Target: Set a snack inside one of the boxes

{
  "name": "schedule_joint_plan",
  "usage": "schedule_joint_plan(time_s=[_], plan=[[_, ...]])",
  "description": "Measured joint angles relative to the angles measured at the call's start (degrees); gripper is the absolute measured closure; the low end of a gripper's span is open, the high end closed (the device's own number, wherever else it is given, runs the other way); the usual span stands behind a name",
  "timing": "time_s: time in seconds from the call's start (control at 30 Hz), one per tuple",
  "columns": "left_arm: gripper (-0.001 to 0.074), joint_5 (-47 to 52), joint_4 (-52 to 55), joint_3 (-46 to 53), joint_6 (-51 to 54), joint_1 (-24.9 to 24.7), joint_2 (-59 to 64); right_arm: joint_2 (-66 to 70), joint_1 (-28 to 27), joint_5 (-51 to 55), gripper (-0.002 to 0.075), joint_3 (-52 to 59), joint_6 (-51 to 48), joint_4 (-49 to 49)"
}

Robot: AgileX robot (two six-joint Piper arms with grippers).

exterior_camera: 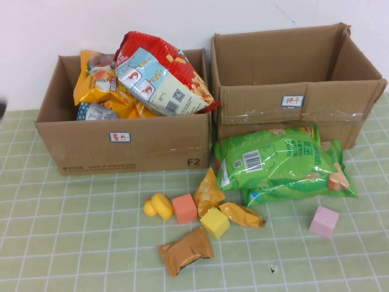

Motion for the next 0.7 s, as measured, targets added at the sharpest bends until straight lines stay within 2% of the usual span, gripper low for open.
schedule_joint_plan(time_s=[0.1, 0.2, 0.7], plan=[[0.0735, -6.51, 0.24, 11.56, -0.09, 0.0, -8.25, 0.0, 0.0, 1.12, 0.0722, 0.0, 0.0, 0.0], [0.0736, -7.45, 0.24, 17.26, -0.23, 0.0, -12.87, 0.0, 0.0, 2.25, 0.0723, 0.0, 0.57, 1.72], [0.0736, -7.94, -0.8, 32.88, -0.22, 0.0, -16.76, 0.0, 0.0, 2.83, 0.0726, 0.13, 1.05, 4.52]])
